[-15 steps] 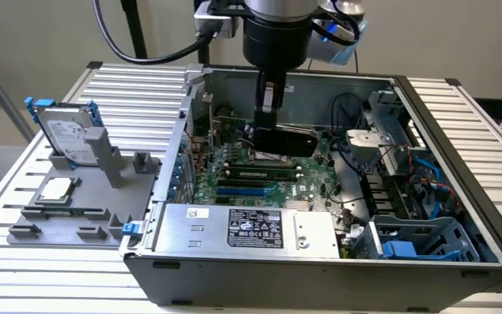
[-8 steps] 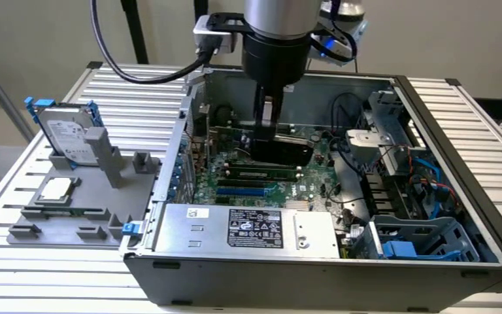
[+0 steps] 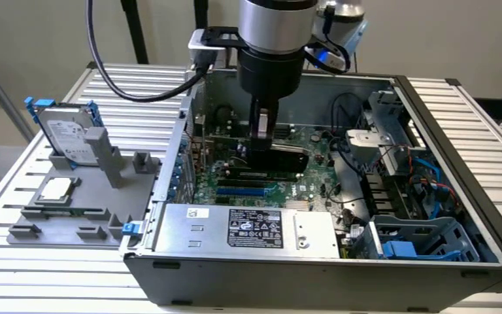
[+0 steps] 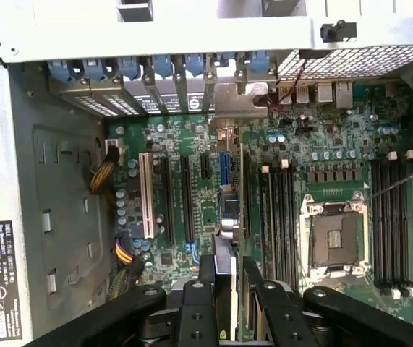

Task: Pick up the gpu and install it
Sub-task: 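Insert the gpu into the slot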

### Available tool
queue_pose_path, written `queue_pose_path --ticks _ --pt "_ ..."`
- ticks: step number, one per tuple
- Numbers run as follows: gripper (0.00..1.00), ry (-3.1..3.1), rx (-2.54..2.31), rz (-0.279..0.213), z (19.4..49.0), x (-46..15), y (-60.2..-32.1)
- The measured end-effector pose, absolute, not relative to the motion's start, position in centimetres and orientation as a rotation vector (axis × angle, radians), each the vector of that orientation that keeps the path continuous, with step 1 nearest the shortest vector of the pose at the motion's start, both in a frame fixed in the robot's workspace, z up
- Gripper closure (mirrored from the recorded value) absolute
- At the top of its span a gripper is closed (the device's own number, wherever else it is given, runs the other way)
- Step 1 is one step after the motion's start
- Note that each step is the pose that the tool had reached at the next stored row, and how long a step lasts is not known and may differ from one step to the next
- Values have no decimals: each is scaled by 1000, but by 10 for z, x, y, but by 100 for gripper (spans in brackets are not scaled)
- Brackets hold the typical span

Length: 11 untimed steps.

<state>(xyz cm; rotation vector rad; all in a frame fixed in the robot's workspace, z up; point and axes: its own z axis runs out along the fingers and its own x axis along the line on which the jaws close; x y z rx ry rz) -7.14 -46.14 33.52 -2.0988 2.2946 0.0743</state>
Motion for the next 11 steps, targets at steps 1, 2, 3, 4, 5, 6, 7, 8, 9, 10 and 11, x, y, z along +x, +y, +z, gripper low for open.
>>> queue_pose_path --ticks 1,2,3,4,5,6,7,8,9,10,11 --pt "100 2292 -2097 70 334 -75 -462" --pt "100 2290 -2095 66 333 -78 -462" --pt "100 2287 -2093 61 332 -81 -462" --pt "100 2285 -2091 56 330 -83 -462" --pt "100 2283 -2090 53 329 -85 -462" --pt "100 2282 -2089 51 327 -86 -462" --pt "100 2281 -2088 49 325 -87 -462" --pt "100 2281 -2088 49 324 -87 -462" --pt "100 2281 -2088 49 322 -88 -462" --pt "100 2281 -2088 48 320 -88 -462" --pt "100 2281 -2088 48 318 -88 -462"
